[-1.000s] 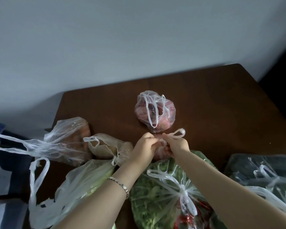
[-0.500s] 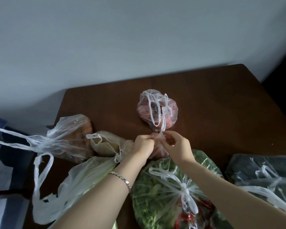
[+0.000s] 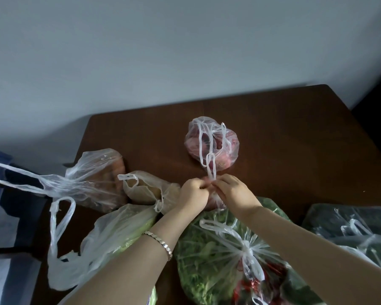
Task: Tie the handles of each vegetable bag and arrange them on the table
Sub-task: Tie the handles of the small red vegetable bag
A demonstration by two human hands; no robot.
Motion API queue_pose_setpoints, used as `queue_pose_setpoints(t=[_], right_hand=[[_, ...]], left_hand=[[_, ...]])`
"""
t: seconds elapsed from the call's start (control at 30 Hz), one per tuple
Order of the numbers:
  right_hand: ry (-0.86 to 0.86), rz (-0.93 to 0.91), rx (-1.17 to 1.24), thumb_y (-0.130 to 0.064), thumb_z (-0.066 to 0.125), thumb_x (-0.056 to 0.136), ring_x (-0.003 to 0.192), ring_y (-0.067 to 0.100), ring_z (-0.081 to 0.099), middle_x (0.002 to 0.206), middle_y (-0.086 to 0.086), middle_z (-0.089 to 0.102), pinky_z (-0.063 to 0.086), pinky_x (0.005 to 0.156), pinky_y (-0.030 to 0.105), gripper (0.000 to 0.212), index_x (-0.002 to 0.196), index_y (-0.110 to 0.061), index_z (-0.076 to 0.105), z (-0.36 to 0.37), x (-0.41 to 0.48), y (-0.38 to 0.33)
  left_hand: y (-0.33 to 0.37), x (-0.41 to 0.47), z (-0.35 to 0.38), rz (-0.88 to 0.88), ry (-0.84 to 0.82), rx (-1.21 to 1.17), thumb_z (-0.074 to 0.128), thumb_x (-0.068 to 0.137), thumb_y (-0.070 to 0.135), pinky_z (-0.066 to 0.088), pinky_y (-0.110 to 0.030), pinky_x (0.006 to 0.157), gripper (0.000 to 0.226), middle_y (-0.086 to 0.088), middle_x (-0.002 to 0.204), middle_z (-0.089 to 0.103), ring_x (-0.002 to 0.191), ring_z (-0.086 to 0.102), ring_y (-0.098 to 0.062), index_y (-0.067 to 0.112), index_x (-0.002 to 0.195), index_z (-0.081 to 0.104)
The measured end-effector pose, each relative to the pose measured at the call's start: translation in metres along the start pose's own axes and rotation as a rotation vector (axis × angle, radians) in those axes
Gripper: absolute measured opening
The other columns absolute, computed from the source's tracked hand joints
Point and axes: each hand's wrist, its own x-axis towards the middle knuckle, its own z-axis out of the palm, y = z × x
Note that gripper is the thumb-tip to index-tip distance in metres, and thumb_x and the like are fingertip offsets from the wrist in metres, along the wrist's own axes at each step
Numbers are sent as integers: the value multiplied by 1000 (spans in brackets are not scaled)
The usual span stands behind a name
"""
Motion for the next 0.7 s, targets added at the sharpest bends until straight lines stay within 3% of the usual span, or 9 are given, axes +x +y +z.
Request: queue_pose_setpoints(t=[0.07,0.13,0.27,0.33,0.4,0.47,0.57,0.63,0.7], right_hand=[[-43,129,107,-5,55,85,91,34,61,95,18,63,50,82,38,18,97,-1,67,0,3,-2],[-79,254,222,-7,52,89,99,28,55,105,16,60,42,89,33,21,103,-2,67,-4,5,-4],[-85,448,422,-14,62,85,67,7,52,83,5,63,37,59,12,15,95,-5,69,-15,3,-5],[-75,543,546,-14,68,80,63,6,52,75,2,62,39,59,11,11,88,-7,70,-17,2,-3],[-62,639,689,-9,72,76,68,13,56,76,4,63,45,67,22,9,80,-13,64,-18,4,-2],[-104,727,863,0,67,77,68,16,55,76,6,60,44,66,26,20,78,-17,57,-23,7,0],[-244,797,1252,14,56,79,63,18,57,74,11,60,45,63,25,22,82,-8,61,-33,3,4],[-292,681,1169,20,55,75,60,13,61,72,8,66,49,62,23,29,87,-3,69,-33,-1,7],[-175,537,834,20,58,73,55,-3,60,70,-2,67,50,60,12,34,92,-4,72,-27,-3,4]], left_hand=[[-1,0,-1,49,10,70,58,90,23,32,-8,56,24,2,88,55,87,54,-14,6,105,68],[-5,1,1,71,23,88,59,90,25,28,-13,60,26,1,90,54,90,57,-17,5,103,68],[-10,0,8,117,66,71,58,90,22,29,-13,65,24,0,89,54,87,56,-16,3,100,69],[-9,-2,10,143,82,67,57,91,20,28,-12,65,23,-1,92,55,86,54,-14,3,99,69],[-9,-3,11,162,89,63,55,91,19,27,-14,63,23,1,87,50,84,51,-14,1,98,68],[-9,-4,10,188,94,61,55,91,18,27,-13,62,23,2,84,46,83,49,-14,0,99,67],[-9,-2,10,214,85,35,58,90,18,32,-5,63,23,5,84,46,82,47,-9,1,103,67],[-9,-2,12,184,63,16,58,90,17,32,-7,61,23,4,86,49,84,51,-12,2,104,67],[-6,-2,14,99,38,-77,56,91,14,35,-4,57,23,-1,91,57,84,57,-12,3,109,65]])
